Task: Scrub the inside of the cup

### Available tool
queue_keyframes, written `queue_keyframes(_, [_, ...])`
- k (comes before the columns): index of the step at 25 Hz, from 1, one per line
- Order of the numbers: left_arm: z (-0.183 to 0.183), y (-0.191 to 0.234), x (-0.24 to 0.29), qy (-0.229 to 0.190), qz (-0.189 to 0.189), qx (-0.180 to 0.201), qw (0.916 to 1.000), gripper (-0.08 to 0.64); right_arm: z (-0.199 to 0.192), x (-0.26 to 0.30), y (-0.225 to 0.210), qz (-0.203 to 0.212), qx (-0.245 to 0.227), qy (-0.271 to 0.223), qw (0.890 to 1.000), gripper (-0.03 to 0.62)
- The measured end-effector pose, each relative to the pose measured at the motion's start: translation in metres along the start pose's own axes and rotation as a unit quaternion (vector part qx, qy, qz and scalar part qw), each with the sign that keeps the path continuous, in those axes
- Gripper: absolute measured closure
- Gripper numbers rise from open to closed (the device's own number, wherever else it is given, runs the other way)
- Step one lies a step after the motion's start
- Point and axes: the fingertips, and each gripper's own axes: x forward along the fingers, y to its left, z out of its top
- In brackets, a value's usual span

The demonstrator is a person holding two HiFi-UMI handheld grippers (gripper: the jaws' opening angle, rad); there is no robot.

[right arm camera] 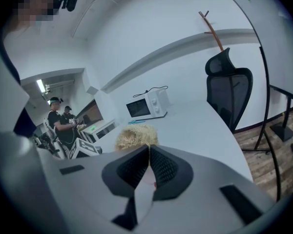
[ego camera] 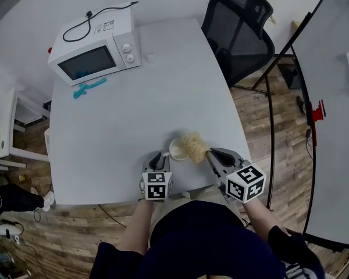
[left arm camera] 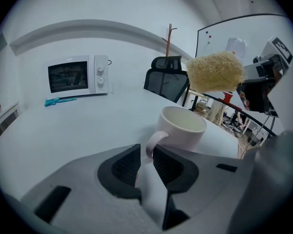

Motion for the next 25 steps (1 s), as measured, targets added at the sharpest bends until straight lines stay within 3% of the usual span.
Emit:
queue_keyframes(8, [0.006,0.009,0.010,-0.014,0.011,-0.030,0.9994,0.488,0.000,0.013,0.009,0.035,-0.039,0.065,0.997,0.561])
queue_keyframes(14, [0.010,0.011,0.015,-0.021,0.009,-0.040,0.9990,0.514,-0.007,0.021,0.012,0.059,-0.120,0.155,0.979,0.561])
queue_keyframes(20, [0.011,0.011,0.016,-0.026,0.000,-0.046,0.9986,0.518,0.000,0.037,0.013,0.084,-0.207,0.241,0.944,0.561])
queue_keyframes(25, [0.011,0.011,0.016,-0.024,-0.001,-0.045,0.9987,0.518,-0.005,0.053,0.019,0.121,-0.277,0.325,0.896,0.561])
